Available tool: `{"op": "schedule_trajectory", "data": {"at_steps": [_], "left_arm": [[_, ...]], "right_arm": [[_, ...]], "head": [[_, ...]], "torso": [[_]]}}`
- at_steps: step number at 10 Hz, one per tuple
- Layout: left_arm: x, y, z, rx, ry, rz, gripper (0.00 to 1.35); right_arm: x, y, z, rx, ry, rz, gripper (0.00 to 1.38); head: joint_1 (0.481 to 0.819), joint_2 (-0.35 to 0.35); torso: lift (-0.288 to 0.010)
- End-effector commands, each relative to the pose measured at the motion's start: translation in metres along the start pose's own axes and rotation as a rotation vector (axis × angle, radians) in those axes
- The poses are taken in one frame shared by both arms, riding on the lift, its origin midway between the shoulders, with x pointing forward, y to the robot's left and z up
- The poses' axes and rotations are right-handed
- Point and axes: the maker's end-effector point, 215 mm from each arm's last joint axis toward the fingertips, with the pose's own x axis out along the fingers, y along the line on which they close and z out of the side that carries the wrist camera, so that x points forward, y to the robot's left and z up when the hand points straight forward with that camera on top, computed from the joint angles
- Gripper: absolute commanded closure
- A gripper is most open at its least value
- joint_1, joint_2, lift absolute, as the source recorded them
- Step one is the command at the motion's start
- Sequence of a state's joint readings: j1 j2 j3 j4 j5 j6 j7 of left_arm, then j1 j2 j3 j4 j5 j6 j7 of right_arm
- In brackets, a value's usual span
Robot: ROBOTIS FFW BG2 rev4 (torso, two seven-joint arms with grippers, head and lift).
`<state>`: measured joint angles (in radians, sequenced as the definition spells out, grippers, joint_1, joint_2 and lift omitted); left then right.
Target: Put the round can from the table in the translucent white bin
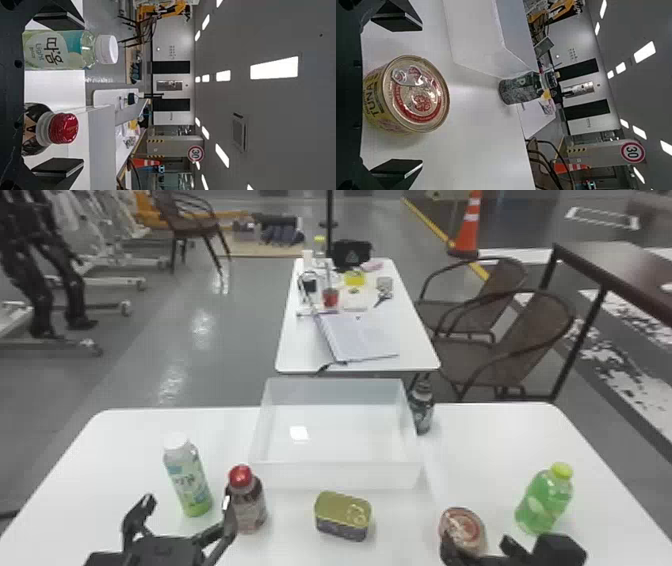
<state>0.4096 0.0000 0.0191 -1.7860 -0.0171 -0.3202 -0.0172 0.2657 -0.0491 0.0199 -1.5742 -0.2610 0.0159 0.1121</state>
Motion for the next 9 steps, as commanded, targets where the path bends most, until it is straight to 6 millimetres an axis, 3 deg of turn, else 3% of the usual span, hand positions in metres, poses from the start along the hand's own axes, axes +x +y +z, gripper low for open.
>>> {"op": "schedule_trajectory", "data": {"at_steps": [1,9], "left_arm": [[0.000,0.000,-0.001,-0.006,0.002,0.002,0.10],[0.001,0.000,-0.001,-0.025,-0.008,0.002,0.10]], "right_arm": [[0.004,-0.001,-0.001,-0.002,0.004,0.000,0.09],[0.024,0.003,-0.001,-0.034,0.020,0.017,0.09]], "head": [[0.549,0.000],[0.549,0.000]], "torso": [[-0.100],[-0.100]]}}
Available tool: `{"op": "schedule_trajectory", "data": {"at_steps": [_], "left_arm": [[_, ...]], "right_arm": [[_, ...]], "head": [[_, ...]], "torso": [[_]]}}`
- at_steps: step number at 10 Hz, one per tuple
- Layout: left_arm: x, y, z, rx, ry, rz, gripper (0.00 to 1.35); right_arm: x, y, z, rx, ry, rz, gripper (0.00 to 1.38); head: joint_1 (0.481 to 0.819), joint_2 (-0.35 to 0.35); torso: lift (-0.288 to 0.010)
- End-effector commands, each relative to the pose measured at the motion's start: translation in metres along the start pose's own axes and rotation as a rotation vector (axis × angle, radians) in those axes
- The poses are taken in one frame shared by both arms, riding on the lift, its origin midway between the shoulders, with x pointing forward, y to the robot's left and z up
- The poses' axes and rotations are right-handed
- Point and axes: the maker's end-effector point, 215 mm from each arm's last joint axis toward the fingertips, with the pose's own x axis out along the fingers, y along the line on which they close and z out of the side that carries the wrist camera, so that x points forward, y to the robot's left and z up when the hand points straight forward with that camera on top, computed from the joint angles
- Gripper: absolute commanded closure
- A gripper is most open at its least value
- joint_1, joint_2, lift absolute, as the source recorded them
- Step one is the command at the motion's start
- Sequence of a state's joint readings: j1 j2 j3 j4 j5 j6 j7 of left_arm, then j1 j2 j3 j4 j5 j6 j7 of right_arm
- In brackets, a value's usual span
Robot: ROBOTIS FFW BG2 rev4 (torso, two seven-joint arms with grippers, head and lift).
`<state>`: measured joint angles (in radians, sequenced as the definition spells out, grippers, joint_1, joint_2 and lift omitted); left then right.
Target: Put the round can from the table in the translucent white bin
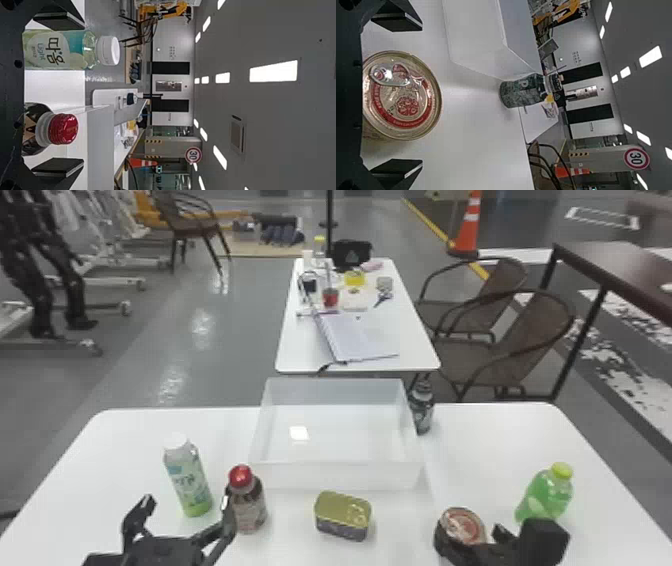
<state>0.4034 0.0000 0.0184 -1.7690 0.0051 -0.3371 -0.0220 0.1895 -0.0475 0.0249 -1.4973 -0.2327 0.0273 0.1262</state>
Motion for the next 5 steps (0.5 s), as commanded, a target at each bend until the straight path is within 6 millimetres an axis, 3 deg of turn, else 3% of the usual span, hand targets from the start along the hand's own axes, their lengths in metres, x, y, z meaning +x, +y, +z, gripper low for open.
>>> {"op": "schedule_trajectory", "data": {"at_steps": [1,5], "left_arm": [[0.000,-0.001,0.000,-0.007,-0.003,0.000,0.10],[0.001,-0.001,-0.001,-0.015,-0.003,0.002,0.10]], "right_arm": [[0.004,0.001,0.000,-0.021,0.013,0.006,0.09],[0.010,0.009,-0.015,-0.036,0.086,0.045,0.09]], "head": [[0.549,0.000],[0.549,0.000]], "torso": [[-0.100],[-0.100]]}}
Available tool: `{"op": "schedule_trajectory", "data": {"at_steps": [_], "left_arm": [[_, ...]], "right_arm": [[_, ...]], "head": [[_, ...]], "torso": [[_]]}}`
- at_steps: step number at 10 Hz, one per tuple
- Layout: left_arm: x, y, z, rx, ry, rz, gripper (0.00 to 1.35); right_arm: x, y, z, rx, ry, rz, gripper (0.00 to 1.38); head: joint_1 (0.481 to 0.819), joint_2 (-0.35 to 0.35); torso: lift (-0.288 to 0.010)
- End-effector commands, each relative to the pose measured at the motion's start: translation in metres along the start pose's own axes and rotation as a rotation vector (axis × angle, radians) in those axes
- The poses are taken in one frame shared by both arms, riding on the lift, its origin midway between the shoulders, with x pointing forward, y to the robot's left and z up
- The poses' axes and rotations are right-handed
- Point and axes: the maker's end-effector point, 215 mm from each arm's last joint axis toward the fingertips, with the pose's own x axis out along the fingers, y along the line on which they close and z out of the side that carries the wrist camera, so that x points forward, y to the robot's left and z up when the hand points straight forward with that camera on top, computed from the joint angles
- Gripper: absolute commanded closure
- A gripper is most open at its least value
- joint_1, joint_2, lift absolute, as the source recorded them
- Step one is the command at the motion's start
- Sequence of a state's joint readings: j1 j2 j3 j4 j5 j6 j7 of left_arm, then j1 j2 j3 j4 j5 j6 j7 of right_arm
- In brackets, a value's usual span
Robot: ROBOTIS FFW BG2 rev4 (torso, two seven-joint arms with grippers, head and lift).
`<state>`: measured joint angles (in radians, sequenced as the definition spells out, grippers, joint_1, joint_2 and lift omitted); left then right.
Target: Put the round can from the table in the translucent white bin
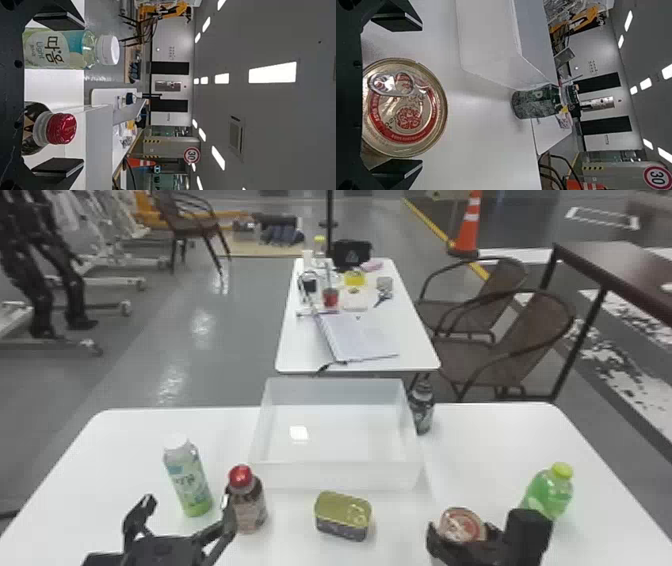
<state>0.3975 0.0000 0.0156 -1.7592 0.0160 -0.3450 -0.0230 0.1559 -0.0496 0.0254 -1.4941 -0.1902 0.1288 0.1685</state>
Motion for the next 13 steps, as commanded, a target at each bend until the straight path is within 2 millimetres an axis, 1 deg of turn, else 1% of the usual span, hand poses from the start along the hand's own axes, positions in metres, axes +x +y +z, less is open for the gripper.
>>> {"op": "schedule_trajectory", "data": {"at_steps": [1,4,5,6,7,8,9,11,13], "left_arm": [[0.000,0.000,-0.001,-0.005,0.001,0.002,0.10],[-0.001,0.000,-0.002,-0.013,0.002,0.004,0.10],[-0.001,0.000,-0.003,-0.016,0.005,0.003,0.10],[-0.002,0.001,-0.004,-0.019,0.007,0.004,0.10],[-0.001,0.000,-0.004,-0.021,0.007,0.002,0.10],[-0.001,0.000,-0.004,-0.023,0.007,0.001,0.10],[-0.002,0.000,-0.005,-0.023,0.008,0.001,0.10],[-0.002,-0.001,-0.005,-0.024,0.008,0.000,0.10],[-0.002,0.000,-0.005,-0.025,0.008,0.002,0.10]], "right_arm": [[0.001,0.001,-0.004,-0.001,0.017,0.002,0.09],[0.004,-0.002,-0.004,-0.030,0.023,-0.004,0.10],[0.004,-0.003,-0.004,-0.039,0.024,-0.005,0.19],[0.004,-0.003,-0.005,-0.038,0.026,-0.006,0.42],[0.004,-0.003,-0.006,-0.038,0.029,-0.006,0.61],[0.004,-0.003,-0.008,-0.035,0.036,-0.007,0.64],[0.003,-0.003,-0.008,-0.035,0.034,-0.005,0.74],[0.000,-0.001,0.003,-0.030,-0.001,-0.004,0.75],[-0.005,-0.002,0.025,-0.028,-0.024,-0.007,0.75]], "head": [[0.549,0.000],[0.549,0.000],[0.549,0.000],[0.549,0.000],[0.549,0.000],[0.549,0.000],[0.549,0.000],[0.549,0.000],[0.549,0.000]], "torso": [[-0.100],[-0.100],[-0.100],[-0.100],[-0.100],[-0.100],[-0.100],[-0.100],[-0.100]]}}
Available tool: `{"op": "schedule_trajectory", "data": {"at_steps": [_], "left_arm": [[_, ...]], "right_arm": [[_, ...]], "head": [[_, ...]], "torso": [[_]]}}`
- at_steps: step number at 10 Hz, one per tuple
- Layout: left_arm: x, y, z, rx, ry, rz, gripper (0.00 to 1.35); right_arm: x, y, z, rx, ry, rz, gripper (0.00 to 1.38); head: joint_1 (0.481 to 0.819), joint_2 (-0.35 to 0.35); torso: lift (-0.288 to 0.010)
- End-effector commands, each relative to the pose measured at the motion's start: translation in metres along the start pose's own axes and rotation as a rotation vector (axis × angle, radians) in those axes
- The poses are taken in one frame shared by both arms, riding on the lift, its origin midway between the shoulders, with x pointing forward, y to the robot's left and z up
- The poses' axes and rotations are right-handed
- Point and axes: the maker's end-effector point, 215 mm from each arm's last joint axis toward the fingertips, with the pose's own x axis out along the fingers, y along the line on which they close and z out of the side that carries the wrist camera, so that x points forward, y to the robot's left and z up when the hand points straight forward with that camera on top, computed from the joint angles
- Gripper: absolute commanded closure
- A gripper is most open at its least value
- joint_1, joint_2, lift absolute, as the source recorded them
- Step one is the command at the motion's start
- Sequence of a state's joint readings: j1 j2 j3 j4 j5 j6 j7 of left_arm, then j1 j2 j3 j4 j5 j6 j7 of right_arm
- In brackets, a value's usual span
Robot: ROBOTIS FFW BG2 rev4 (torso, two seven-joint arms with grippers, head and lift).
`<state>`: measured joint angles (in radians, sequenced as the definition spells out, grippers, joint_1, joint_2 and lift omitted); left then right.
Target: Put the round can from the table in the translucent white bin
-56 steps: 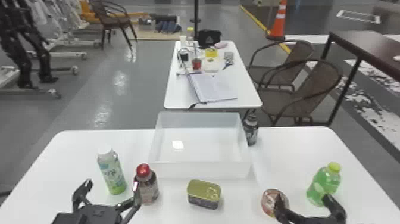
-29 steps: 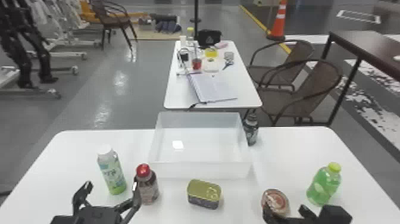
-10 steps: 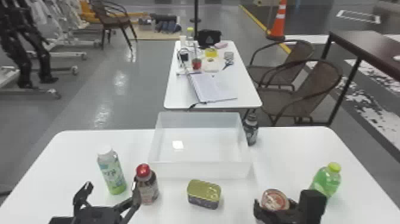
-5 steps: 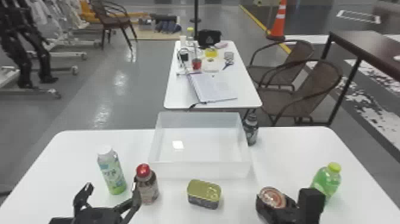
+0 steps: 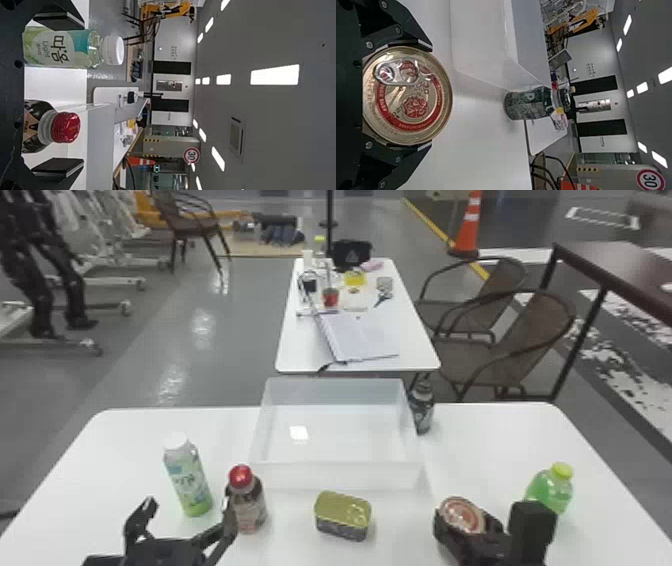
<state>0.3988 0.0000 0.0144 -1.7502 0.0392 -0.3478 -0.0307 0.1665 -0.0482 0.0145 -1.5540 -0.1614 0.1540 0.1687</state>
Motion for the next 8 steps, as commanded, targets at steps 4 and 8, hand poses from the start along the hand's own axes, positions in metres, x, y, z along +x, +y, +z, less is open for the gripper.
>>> {"op": "schedule_trajectory", "data": {"at_steps": [4,8], "left_arm": [[0.000,-0.001,-0.003,-0.003,0.010,0.001,0.10],[0.002,-0.003,-0.004,-0.002,0.017,-0.003,0.10]], "right_arm": [[0.001,-0.002,0.085,-0.004,-0.038,0.017,0.75],[0.015,0.003,0.139,-0.030,-0.075,0.071,0.75]], "head": [[0.549,0.000],[0.549,0.000]], "torso": [[-0.100],[-0.100]]}}
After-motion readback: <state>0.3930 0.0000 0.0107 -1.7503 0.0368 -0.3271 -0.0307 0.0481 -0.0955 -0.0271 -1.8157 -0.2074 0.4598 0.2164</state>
